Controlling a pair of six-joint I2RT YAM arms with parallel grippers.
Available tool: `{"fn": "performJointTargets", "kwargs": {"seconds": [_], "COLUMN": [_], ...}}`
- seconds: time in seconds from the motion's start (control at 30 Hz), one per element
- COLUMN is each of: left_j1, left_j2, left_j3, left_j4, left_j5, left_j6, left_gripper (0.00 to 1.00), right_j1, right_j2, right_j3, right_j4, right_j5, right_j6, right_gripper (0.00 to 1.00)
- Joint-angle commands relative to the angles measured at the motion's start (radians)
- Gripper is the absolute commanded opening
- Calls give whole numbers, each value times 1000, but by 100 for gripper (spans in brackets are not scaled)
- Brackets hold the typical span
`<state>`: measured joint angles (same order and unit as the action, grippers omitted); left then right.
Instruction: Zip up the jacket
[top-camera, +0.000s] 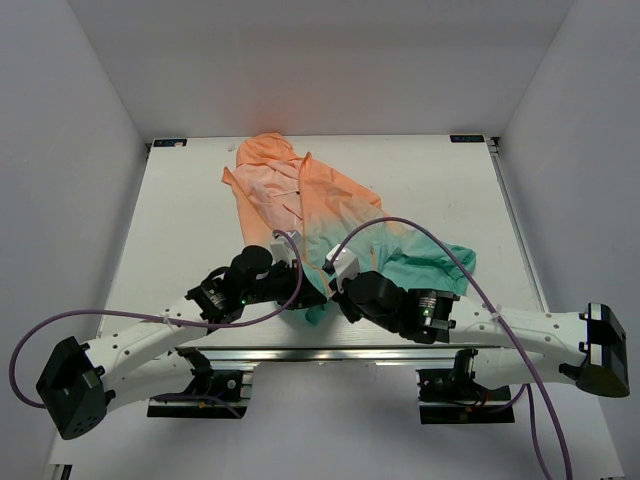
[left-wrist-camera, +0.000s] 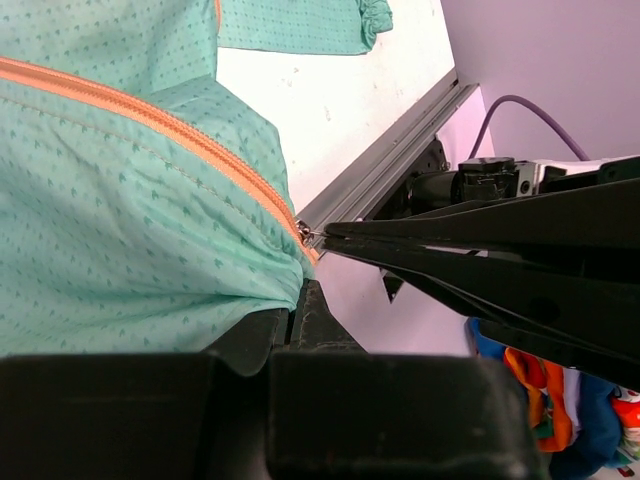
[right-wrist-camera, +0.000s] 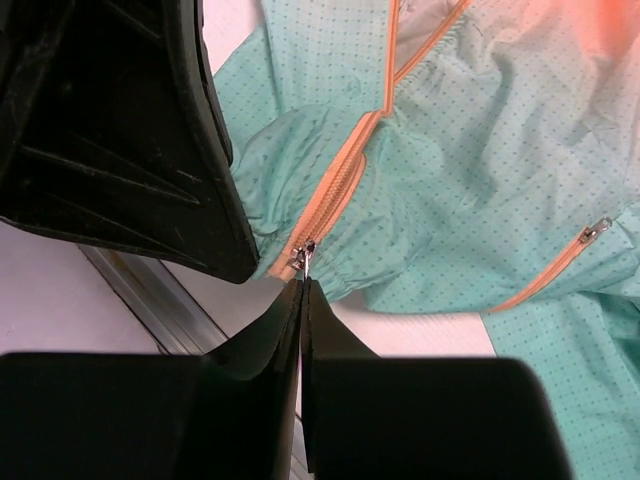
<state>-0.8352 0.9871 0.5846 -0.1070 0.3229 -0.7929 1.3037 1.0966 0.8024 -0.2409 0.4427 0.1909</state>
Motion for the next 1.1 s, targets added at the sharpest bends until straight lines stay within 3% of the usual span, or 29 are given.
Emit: {"fn": "performJointTargets", "kwargs": {"seconds": [0.0, 0.27, 0.57, 0.9, 1.07], "left_j1": [-4, -4, -5, -5, -4], "left_j2": [-19, -27, -30, -27, -19], "left_j3": [41, 46, 54, 64, 70], "left_j4": [-17, -17, -31, -49, -59], "left_j5": [13, 39, 44, 38, 41], "left_j6": [34, 46, 50, 50, 52], "left_gripper": [0, 0, 0, 0, 0], "right_j1": [5, 5, 5, 5, 5], "right_j2": [5, 43, 54, 63, 52], "right_j3": [60, 61, 52, 26, 17], "right_j4": [11, -1, 35, 49, 77], "right_j5": [40, 47, 64, -12, -45], "right_j6": [-16, -25, -31, -84, -105], "right_gripper": [3, 2, 11, 14, 21]}}
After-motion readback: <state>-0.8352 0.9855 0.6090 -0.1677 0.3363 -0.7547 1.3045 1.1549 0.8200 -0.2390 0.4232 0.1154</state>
